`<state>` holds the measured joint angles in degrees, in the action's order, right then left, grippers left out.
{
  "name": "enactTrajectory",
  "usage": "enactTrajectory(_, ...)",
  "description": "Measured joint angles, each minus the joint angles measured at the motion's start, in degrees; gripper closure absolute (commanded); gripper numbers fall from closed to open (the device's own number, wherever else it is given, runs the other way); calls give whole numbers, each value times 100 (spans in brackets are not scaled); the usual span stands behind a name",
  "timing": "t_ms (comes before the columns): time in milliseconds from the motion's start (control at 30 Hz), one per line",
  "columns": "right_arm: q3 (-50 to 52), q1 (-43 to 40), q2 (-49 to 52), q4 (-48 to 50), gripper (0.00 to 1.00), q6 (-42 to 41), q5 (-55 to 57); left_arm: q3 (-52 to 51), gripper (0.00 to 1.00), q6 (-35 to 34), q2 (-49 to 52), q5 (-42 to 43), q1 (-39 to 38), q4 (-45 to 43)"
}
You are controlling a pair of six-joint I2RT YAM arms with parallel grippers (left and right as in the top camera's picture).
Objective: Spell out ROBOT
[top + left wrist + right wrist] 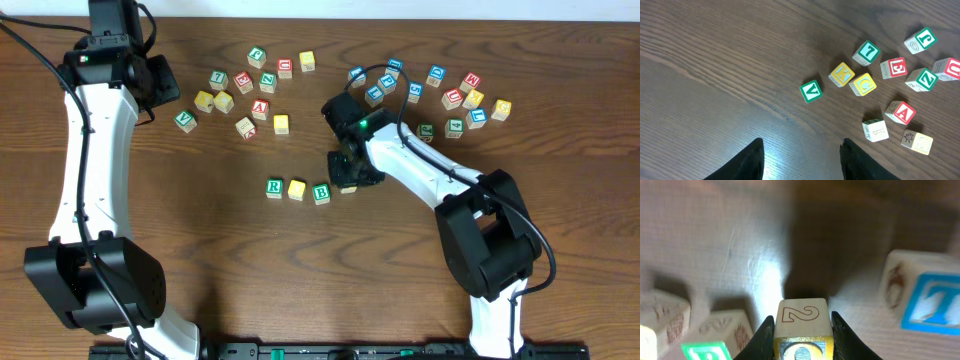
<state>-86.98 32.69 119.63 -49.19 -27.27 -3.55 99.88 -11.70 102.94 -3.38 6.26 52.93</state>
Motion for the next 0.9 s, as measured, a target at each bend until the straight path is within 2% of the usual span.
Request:
enactTrajectory(433, -35, -151, 0, 496, 77, -273, 605, 0, 51, 0, 0, 0, 0, 0)
enactTrajectory(900, -37, -151, 0, 313, 73, -662, 870, 0, 51, 0, 0, 0, 0, 0)
